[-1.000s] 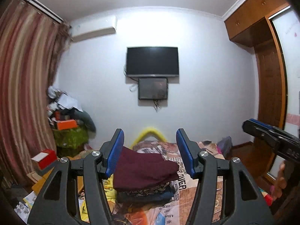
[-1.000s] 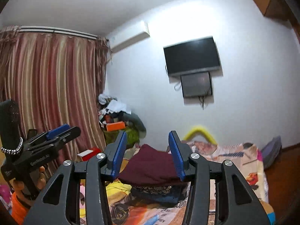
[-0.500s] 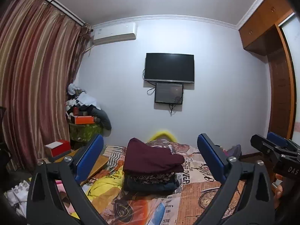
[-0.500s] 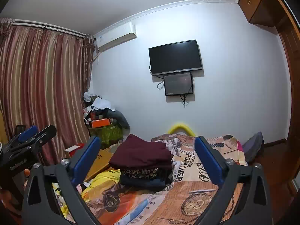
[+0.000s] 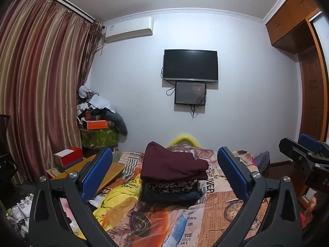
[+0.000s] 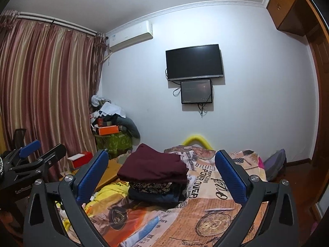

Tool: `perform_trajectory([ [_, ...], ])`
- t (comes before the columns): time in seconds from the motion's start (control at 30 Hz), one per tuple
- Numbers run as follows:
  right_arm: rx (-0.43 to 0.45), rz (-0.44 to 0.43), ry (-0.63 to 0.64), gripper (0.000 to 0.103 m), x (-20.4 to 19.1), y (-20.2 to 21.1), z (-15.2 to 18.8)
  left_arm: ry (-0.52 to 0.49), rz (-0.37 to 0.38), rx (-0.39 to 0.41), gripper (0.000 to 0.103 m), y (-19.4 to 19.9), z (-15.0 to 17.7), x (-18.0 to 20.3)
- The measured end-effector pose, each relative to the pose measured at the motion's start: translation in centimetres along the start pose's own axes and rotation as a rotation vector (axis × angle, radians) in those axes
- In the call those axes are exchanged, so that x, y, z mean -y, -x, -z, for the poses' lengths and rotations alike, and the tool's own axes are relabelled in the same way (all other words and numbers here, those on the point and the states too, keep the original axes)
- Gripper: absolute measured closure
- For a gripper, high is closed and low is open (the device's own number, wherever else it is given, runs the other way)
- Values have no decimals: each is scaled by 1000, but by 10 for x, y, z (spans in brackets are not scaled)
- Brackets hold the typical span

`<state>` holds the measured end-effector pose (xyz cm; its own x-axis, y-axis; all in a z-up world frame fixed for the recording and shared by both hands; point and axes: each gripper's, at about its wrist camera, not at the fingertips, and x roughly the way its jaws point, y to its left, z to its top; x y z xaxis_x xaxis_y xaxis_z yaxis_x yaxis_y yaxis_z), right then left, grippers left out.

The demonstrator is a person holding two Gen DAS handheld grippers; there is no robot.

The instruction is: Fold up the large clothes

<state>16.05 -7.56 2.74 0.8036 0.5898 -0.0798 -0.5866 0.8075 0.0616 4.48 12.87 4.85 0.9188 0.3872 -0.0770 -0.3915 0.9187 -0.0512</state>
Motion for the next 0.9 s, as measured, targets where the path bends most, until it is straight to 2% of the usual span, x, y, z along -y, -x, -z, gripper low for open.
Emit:
perform_trajectory([
  [0.9,-63,-12,-1,0,0,5,2,-8,12,-3,0,2,7,-2],
])
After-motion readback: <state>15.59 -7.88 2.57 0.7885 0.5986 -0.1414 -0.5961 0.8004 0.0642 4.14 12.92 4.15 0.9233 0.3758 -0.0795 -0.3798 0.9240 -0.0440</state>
